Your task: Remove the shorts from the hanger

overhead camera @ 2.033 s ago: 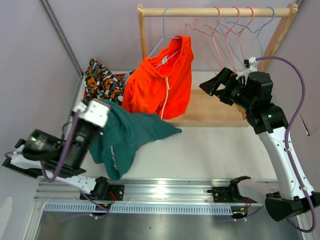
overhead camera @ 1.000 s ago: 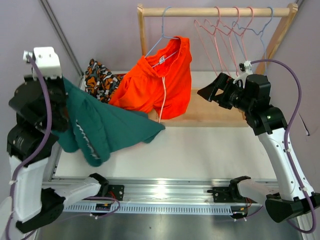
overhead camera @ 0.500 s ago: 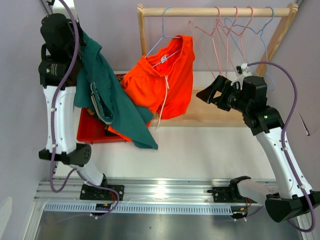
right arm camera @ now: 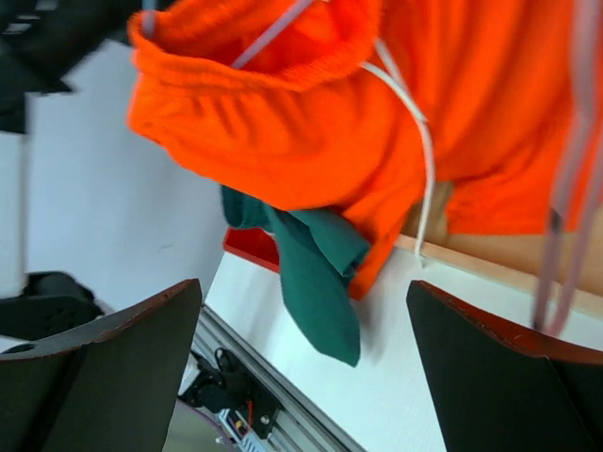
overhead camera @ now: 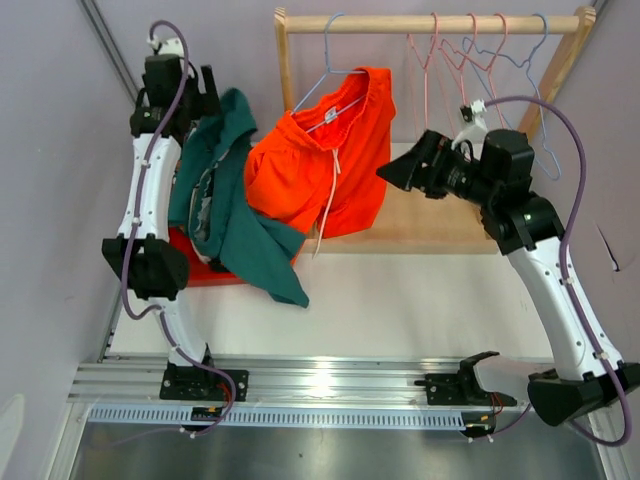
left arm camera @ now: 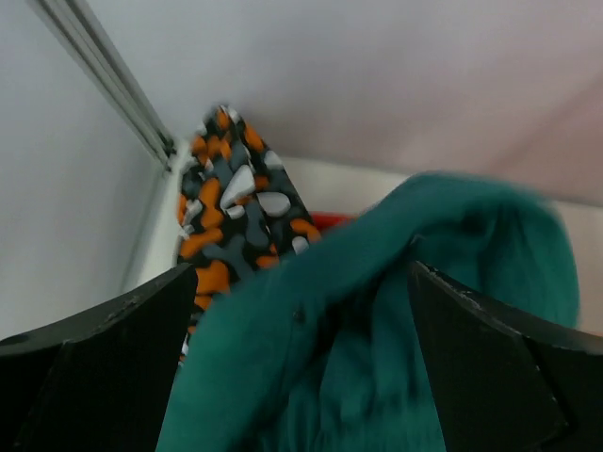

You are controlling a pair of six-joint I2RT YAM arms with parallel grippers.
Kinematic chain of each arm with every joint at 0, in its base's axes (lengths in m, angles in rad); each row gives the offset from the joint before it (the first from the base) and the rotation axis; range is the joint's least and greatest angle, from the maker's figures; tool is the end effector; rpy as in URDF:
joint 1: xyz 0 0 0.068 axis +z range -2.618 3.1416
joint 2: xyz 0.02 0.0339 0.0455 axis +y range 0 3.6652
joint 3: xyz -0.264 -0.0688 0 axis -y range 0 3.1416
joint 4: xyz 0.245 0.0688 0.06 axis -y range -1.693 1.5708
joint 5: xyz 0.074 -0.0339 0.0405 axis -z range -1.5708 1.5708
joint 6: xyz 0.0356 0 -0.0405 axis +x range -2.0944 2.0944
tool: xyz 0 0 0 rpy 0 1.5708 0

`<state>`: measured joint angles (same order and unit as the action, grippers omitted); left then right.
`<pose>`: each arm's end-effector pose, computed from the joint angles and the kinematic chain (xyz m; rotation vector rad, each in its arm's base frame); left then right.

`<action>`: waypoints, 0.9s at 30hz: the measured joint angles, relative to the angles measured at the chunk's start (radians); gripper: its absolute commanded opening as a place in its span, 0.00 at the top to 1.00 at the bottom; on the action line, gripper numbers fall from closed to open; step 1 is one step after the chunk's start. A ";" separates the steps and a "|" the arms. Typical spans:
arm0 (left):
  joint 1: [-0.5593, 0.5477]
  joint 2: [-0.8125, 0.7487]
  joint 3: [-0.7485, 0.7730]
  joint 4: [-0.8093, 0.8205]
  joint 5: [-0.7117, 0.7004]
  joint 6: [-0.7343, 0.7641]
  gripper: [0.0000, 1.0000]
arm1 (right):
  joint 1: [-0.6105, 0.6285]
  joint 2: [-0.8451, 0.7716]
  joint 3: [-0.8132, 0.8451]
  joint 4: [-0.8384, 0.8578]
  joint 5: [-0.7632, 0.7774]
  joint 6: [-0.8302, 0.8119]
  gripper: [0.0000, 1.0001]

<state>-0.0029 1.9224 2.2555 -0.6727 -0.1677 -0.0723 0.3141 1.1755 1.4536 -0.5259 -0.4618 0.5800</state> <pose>0.4257 0.0047 0.4618 -0.1791 1.8985 0.1093 0.2234 0.0893 0.4561 -0.0923 1.9189 1.0366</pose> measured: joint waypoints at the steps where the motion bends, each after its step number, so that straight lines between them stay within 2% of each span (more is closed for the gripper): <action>1: 0.000 0.003 -0.043 0.008 0.008 -0.010 0.01 | 0.018 0.025 0.046 0.004 -0.003 -0.002 0.01; 4: -0.004 -0.045 -0.205 0.029 0.020 -0.031 0.01 | 0.088 0.095 0.184 0.029 -0.006 -0.010 0.01; 7: -0.013 -0.166 -0.369 0.044 0.020 -0.035 0.01 | 0.156 0.182 0.343 0.046 0.004 -0.014 0.01; 16: -0.081 -0.779 -0.652 0.144 0.041 -0.064 0.01 | 0.262 0.533 0.738 0.098 0.064 -0.012 0.01; 20: -0.101 -1.024 -0.867 0.196 0.057 -0.090 0.01 | 0.270 0.684 0.844 0.092 0.091 -0.008 0.01; 23: -0.112 -1.104 -0.986 0.192 0.072 -0.096 0.01 | 0.271 0.760 0.880 0.090 0.107 0.001 0.01; 27: -0.121 -1.125 -1.071 0.173 0.079 -0.097 0.01 | 0.274 0.803 0.881 0.097 0.128 0.016 0.01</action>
<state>-0.1242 0.7971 1.1847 -0.4995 -0.0891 -0.1692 0.5877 1.9785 2.3344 -0.4286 -0.3340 0.5961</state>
